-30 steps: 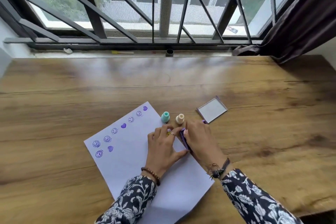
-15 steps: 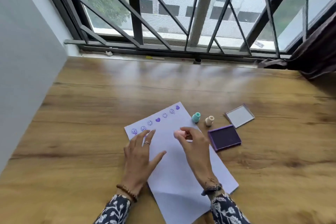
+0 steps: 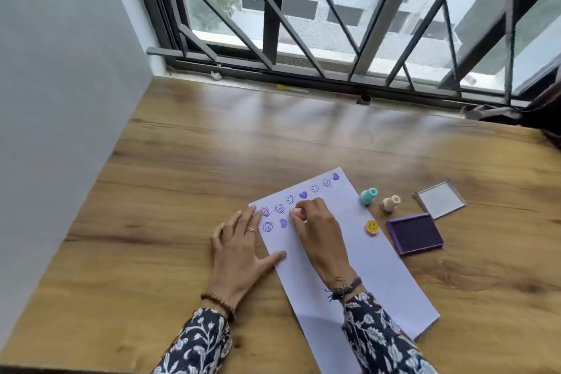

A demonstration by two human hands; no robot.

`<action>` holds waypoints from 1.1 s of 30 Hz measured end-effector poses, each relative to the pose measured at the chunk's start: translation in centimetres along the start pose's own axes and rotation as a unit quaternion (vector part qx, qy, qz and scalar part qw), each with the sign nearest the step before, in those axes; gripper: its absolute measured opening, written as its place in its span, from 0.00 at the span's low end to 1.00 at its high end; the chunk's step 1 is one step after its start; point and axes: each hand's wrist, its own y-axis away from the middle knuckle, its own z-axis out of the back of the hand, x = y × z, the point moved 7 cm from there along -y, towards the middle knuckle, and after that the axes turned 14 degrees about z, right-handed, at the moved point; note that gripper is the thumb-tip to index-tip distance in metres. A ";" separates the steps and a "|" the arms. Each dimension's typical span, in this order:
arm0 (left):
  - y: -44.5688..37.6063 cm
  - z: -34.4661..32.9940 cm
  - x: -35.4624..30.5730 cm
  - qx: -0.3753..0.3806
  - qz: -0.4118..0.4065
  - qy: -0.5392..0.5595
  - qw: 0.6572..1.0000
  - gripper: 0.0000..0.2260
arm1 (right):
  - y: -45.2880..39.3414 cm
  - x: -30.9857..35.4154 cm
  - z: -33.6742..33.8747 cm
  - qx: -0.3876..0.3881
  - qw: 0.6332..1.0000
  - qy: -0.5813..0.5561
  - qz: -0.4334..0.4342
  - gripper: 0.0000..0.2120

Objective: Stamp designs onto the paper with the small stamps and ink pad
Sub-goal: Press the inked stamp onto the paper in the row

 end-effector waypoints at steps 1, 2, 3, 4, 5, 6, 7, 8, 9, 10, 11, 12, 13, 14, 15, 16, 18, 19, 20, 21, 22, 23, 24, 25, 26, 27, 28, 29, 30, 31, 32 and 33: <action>0.0 -0.1 0.0 0.002 -0.002 -0.003 1.000 0.38 | 0.0 0.2 -0.1 0.009 1.000 0.014 0.007 0.08; 0.0 -0.1 0.0 0.004 -0.003 -0.004 1.000 0.38 | -0.2 0.3 -0.2 0.016 0.999 0.025 0.011 0.08; 0.0 -0.1 0.0 0.005 -0.004 -0.003 1.000 0.38 | -0.3 0.5 -0.3 0.024 0.999 0.038 0.014 0.09; 0.0 -0.1 0.0 0.007 -0.003 -0.003 1.000 0.38 | -0.5 0.5 -0.4 0.033 0.998 0.051 0.014 0.09; 0.0 -0.1 0.0 0.007 -0.004 -0.003 1.000 0.38 | -0.7 0.6 -0.6 0.043 0.997 0.066 0.014 0.09; 0.0 0.0 -0.1 0.008 -0.004 -0.003 1.000 0.38 | -0.9 0.6 -0.7 0.054 0.995 0.080 0.012 0.09; 0.0 0.1 -0.1 0.007 -0.005 -0.004 1.000 0.38 | -1.2 0.5 -0.8 0.065 0.994 0.091 0.009 0.09; 0.0 0.2 -0.2 0.005 -0.006 -0.005 1.000 0.38 | -1.5 0.5 -1.0 0.076 0.992 0.102 0.005 0.09; 0.0 0.2 -0.2 0.003 -0.007 -0.007 1.000 0.38 | -1.8 0.6 -1.1 0.089 0.990 0.112 0.001 0.08; 0.0 0.3 -0.2 0.001 -0.008 -0.008 1.000 0.38 | -2.1 0.6 -1.1 0.102 0.987 0.123 0.000 0.08; 0.0 0.2 -0.2 0.001 -0.008 -0.009 1.000 0.38 | -2.5 0.7 -1.2 0.115 0.985 0.132 0.003 0.07; 0.0 0.2 -0.2 0.002 -0.007 -0.009 1.000 0.37 | -2.8 0.8 -1.3 0.128 0.982 0.136 0.009 0.06; 0.0 0.2 -0.2 0.003 -0.006 -0.010 1.000 0.37 | -3.2 0.9 -1.3 0.140 0.980 0.138 0.016 0.05; 0.0 0.1 -0.2 0.006 -0.005 -0.010 1.000 0.37 | -3.5 0.9 -1.3 0.152 0.978 0.142 0.023 0.05; 0.0 0.1 -0.2 0.009 -0.005 -0.010 1.000 0.37 | -3.8 0.9 -1.3 0.162 0.975 0.148 0.029 0.04; -0.1 0.0 -0.1 0.012 -0.003 -0.009 1.000 0.38 | -4.1 0.9 -1.3 0.171 0.973 0.153 0.035 0.04; -0.1 -0.1 0.0 0.017 0.000 -0.007 1.000 0.38 | -4.1 1.4 -1.4 0.182 0.968 0.164 0.052 0.04; -0.1 -0.1 0.0 0.019 0.000 -0.007 1.000 0.38 | -4.0 1.7 -1.4 0.185 0.966 0.170 0.063 0.02; -0.1 -0.1 0.0 0.020 0.000 -0.007 1.000 0.38 | -3.9 2.1 -1.5 0.187 0.964 0.177 0.071 0.02; -0.2 -0.2 0.1 0.021 0.000 -0.006 1.000 0.38 | -3.7 2.3 -1.6 0.188 0.962 0.184 0.079 0.04; -0.2 -0.3 0.1 0.023 -0.002 -0.006 1.000 0.38 | -3.6 2.4 -1.6 0.187 0.960 0.188 0.086 0.04; -0.1 -0.4 0.1 0.025 -0.004 -0.008 1.000 0.38 | -3.5 2.4 -1.6 0.186 0.960 0.188 0.091 0.03; -0.1 -0.4 0.2 0.024 -0.006 -0.012 1.000 0.38 | -3.5 2.3 -1.6 0.184 0.961 0.183 0.092 0.03; -0.1 -0.4 0.2 0.022 -0.006 -0.014 1.000 0.38 | -3.5 1.9 -1.5 0.179 0.964 0.175 0.087 0.02; -0.1 -0.5 0.3 0.021 -0.006 -0.014 1.000 0.39 | -3.6 1.4 -1.4 0.173 0.968 0.165 0.073 0.02; -0.1 -0.5 0.3 0.021 -0.005 -0.015 1.000 0.39 | -3.8 0.9 -1.2 0.168 0.972 0.153 0.055 0.03; 0.0 -0.5 0.3 0.020 -0.006 -0.017 1.000 0.39 | -4.0 0.3 -1.1 0.164 0.977 0.133 0.033 0.03; -0.1 -0.5 0.3 0.018 -0.008 -0.019 1.000 0.39 | -4.1 -0.2 -0.9 0.156 0.982 0.101 0.004 0.04; -0.2 -0.6 0.3 0.016 -0.009 -0.021 1.000 0.39 | -4.3 -0.7 -0.5 0.141 0.988 0.053 -0.028 0.04; -0.2 -0.6 0.3 0.016 -0.008 -0.025 1.000 0.39 | -4.2 -1.2 0.0 0.119 0.991 -0.020 -0.066 0.04; -0.2 -0.7 0.3 0.018 -0.007 -0.028 0.999 0.39 | -3.8 -1.6 0.7 0.086 0.984 -0.112 -0.106 0.04; -0.2 -0.8 0.3 0.019 -0.006 -0.030 0.999 0.39 | -3.3 -2.0 1.4 0.047 0.966 -0.209 -0.143 0.04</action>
